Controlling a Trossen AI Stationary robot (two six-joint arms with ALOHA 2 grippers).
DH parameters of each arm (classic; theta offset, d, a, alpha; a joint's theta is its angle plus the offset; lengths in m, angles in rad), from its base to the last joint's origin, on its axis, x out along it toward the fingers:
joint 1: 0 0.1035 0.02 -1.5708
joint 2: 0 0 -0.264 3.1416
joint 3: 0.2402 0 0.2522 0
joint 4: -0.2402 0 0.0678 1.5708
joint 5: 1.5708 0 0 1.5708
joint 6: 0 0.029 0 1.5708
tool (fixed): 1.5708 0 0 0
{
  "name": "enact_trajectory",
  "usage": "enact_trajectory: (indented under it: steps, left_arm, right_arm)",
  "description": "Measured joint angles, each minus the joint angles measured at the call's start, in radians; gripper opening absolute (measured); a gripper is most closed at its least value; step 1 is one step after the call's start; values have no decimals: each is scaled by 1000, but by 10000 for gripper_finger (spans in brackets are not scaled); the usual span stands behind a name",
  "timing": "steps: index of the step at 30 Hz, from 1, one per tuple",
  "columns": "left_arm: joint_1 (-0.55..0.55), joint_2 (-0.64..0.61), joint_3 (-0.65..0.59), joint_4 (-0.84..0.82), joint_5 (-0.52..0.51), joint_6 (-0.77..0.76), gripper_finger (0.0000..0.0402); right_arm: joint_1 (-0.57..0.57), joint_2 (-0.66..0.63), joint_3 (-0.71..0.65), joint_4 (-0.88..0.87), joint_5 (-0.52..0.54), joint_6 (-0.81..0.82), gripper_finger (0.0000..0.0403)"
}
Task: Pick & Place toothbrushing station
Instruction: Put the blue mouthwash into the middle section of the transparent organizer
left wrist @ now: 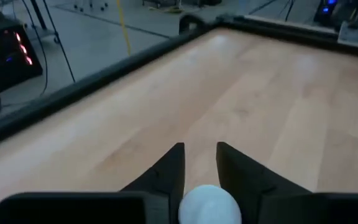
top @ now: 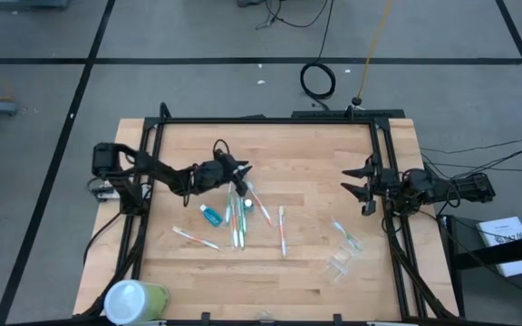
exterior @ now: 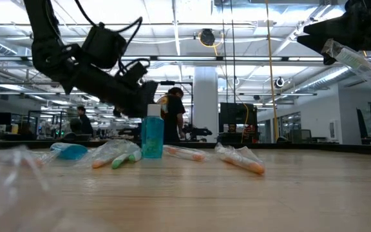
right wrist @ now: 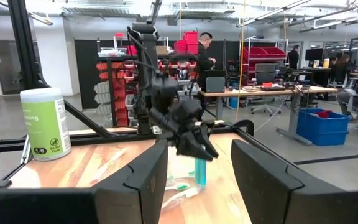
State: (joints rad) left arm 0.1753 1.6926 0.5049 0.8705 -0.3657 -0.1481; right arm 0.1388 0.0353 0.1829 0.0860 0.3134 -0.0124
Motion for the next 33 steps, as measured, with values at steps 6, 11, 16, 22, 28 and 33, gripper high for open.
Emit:
enact_trajectory:
  steps: [6, 11, 16, 22, 28, 33]
  left_arm:
    - [-8, -72, 0, -98, 2, 92, 99]
    - [-7, -68, 0, -118, 0, 90, 157]
    - [-7, -68, 0, -139, -4, 86, 162]
    - [-6, -68, 0, -237, -10, 50, 143]
    - [-6, -68, 0, -285, -25, -29, 144]
    - [-6, -68, 0, -301, -28, -50, 142]
  right_arm:
    - [0, 16, 0, 5, 0, 0, 169]
    - [0, 22, 0, 10, 0, 0, 169]
    - [0, 22, 0, 11, 0, 0, 169]
    - [0, 22, 0, 11, 0, 0, 169]
    - [0, 22, 0, 11, 0, 0, 169]
    - [0, 22, 0, 11, 0, 0, 169]
